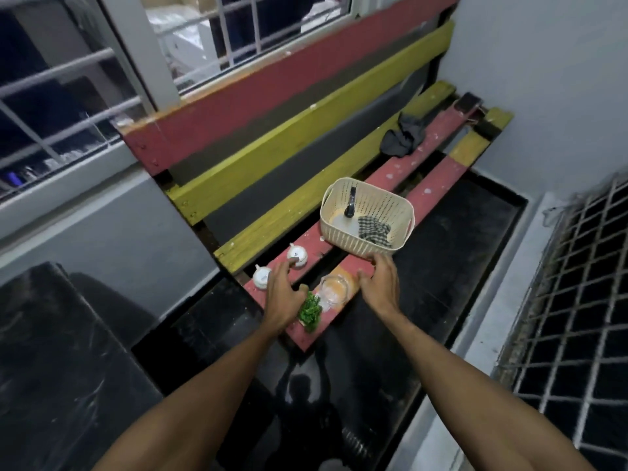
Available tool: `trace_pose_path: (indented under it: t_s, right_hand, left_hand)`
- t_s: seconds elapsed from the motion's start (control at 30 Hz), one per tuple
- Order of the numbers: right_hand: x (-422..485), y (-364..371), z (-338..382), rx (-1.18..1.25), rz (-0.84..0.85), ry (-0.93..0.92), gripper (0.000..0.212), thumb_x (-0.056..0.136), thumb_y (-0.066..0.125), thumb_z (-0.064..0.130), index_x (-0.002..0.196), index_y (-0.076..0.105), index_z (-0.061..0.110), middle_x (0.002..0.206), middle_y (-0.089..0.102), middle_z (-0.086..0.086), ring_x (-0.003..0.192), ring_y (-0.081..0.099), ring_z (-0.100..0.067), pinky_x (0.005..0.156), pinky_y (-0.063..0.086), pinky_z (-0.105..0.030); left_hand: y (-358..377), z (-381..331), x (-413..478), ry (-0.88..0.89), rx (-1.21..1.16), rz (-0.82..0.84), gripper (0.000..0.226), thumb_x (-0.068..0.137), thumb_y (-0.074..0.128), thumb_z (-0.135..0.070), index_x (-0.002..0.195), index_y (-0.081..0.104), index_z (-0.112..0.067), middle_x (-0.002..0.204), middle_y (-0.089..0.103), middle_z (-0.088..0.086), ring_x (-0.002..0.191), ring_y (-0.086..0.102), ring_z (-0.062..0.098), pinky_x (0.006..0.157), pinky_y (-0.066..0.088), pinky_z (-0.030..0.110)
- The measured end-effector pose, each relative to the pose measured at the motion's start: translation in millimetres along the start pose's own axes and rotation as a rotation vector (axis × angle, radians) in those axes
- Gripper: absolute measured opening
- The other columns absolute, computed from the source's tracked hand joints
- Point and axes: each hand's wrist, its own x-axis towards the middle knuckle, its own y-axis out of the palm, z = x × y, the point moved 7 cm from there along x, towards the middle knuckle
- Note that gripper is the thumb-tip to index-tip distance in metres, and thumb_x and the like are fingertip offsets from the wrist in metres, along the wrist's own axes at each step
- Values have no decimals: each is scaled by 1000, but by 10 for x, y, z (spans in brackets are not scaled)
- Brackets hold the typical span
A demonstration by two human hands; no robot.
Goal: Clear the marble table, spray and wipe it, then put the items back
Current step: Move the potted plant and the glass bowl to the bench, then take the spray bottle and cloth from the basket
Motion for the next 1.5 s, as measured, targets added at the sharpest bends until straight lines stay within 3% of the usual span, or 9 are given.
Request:
trace_pose_path:
  t_s: [0.17, 0.27, 0.37, 0.5, 0.63, 0.87, 1.07, 1.23, 1.5]
  right_hand:
    - [767, -71, -136, 9, 5, 2, 38, 87, 65, 9, 125, 61, 13, 127, 58, -5, 122, 54, -24, 101, 47, -38]
    - [1405, 33, -359, -19, 41, 13, 39, 87, 65, 8, 126, 60, 10, 128, 58, -8, 122, 54, -27, 99, 47, -40]
    - [1995, 213, -634, -30, 100, 27, 39, 85, 62, 7, 124, 61, 6, 122, 59, -13, 117, 55, -31, 96, 45, -39]
    - [2516, 550, -964, -89, 241, 51, 42, 82, 65, 11, 123, 57, 9, 122, 56, -15, 115, 54, -35, 94, 45, -41]
    - [2749, 922, -1213, -118, 428, 93, 61, 81, 74, 27, 133, 45, 17, 129, 45, -18, 121, 49, -42, 100, 46, -48]
    - [2874, 1400, -1497, -267, 535, 73, 93, 78, 70, 30, 157, 21, 23, 155, 29, -20, 140, 28, -44, 115, 30, -50]
    - [2853, 1383, -1481, -377, 387, -51, 58, 94, 56, 11, 149, 40, 17, 145, 36, -19, 129, 42, -39, 105, 44, -51]
    - [2854, 1028, -1076, -288, 215, -98, 20, 85, 54, 10, 95, 72, 9, 103, 64, -12, 88, 63, -28, 74, 55, -42]
    - [2454, 220, 33, -111, 28, -107, 35, 88, 55, 6, 119, 71, 12, 114, 62, -14, 105, 58, -33, 86, 44, -36]
  left_hand:
    - [413, -447, 670, 42, -11, 88, 66, 88, 70, -15, 148, 43, -18, 148, 50, 6, 129, 53, 21, 98, 44, 33]
    - [783, -579, 1193, 32, -43, 90, 70, 84, 75, -36, 145, 43, -26, 144, 53, -5, 128, 53, 15, 102, 48, 41]
    - [1166, -672, 1709, 82, -65, 92, 66, 83, 77, -23, 141, 46, -25, 132, 57, -16, 122, 58, 11, 98, 47, 34]
    - [1534, -622, 2206, 59, 64, 134, 87, 84, 75, -6, 156, 27, -6, 161, 37, 10, 148, 35, 25, 111, 28, 25]
    - [1791, -490, 2466, -17, 60, 153, 101, 78, 83, -8, 159, 23, -10, 161, 37, 12, 147, 37, 25, 118, 35, 36]
    - [1868, -501, 2583, -14, 58, -45, 42, 94, 68, -18, 135, 58, -15, 117, 73, 3, 103, 68, 20, 85, 50, 31]
    - [1855, -439, 2577, 5, 117, -151, 22, 98, 62, -25, 116, 66, -13, 95, 73, 4, 85, 68, 26, 74, 54, 41]
    - [1477, -802, 2437, 132, 71, -269, 24, 97, 63, -20, 121, 66, -14, 88, 64, -10, 78, 57, 10, 70, 46, 31]
    - [434, -1295, 1843, 198, -72, -374, 17, 97, 66, -25, 108, 71, -13, 75, 64, -2, 64, 54, 13, 58, 37, 31]
